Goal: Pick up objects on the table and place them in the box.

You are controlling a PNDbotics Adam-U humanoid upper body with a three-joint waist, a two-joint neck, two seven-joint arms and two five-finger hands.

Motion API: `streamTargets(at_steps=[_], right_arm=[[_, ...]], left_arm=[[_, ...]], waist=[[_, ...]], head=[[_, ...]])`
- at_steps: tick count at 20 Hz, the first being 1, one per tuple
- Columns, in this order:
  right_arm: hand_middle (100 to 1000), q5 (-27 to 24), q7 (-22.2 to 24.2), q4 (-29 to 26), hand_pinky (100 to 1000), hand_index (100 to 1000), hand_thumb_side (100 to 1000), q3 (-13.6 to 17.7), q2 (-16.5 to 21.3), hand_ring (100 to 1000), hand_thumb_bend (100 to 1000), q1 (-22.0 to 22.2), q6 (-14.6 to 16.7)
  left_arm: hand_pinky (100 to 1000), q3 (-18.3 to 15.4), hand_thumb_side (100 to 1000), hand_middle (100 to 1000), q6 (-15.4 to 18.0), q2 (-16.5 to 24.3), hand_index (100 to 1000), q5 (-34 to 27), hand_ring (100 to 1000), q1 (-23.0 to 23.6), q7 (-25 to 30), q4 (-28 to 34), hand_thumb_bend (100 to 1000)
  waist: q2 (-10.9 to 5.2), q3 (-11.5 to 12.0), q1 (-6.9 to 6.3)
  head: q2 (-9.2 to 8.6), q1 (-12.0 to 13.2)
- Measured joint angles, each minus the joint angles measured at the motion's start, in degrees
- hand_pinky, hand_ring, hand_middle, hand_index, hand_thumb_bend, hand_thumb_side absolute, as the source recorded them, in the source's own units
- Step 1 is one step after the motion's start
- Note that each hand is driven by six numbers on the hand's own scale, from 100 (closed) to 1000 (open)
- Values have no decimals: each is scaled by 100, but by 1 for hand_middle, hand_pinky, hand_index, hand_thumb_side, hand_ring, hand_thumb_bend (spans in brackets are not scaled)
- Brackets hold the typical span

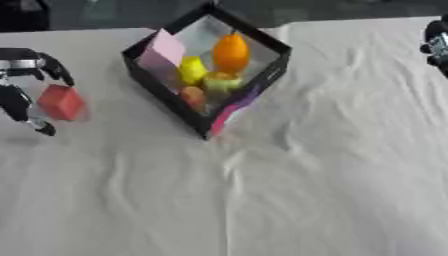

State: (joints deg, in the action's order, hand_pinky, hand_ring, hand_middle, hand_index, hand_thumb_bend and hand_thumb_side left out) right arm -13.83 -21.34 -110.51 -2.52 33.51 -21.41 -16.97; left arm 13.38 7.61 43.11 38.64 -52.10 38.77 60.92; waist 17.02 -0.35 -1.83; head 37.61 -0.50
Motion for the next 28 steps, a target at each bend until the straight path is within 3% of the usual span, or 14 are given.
streamTargets(at_steps=[7, 10, 15, 18, 21, 28], right_arm=[[794, 16, 22, 1, 849, 875, 542, -1, -17, 780, 217, 21, -9], [794, 23, 30, 14, 849, 875, 551, -4, -45, 780, 203, 25, -6], [795, 49, 36, 35, 849, 875, 555, -33, -46, 780, 198, 26, -5], [795, 55, 39, 35, 849, 875, 555, -34, -48, 780, 199, 26, -5], [795, 69, 43, 36, 849, 875, 553, -34, -52, 780, 203, 26, -10], [796, 80, 47, 36, 850, 877, 552, -34, -53, 781, 202, 29, -7]], left_arm=[[867, -160, 100, 821, 58, -131, 824, 532, 889, -99, -428, -322, 738], [862, -233, 100, 815, 67, -220, 817, 697, 884, -157, -586, -485, 689], [852, -330, 100, 795, 33, -327, 785, 830, 874, -225, -720, -739, 516], [846, -378, 100, 780, 2, -374, 763, 874, 867, -251, -791, -846, 457], [817, -399, 100, 714, 5, -395, 690, 933, 823, -265, -874, -888, 397], [771, -400, 100, 592, 55, -419, 585, 947, 744, -325, -956, -857, 382]], waist=[[49, -64, 0], [84, -80, 0], [104, -110, 0], [119, -135, 0], [132, -142, 0], [132, -140, 0]], head=[[-50, 85], [-67, 99], [-98, 126], [-100, 140], [-101, 141], [-101, 139]])
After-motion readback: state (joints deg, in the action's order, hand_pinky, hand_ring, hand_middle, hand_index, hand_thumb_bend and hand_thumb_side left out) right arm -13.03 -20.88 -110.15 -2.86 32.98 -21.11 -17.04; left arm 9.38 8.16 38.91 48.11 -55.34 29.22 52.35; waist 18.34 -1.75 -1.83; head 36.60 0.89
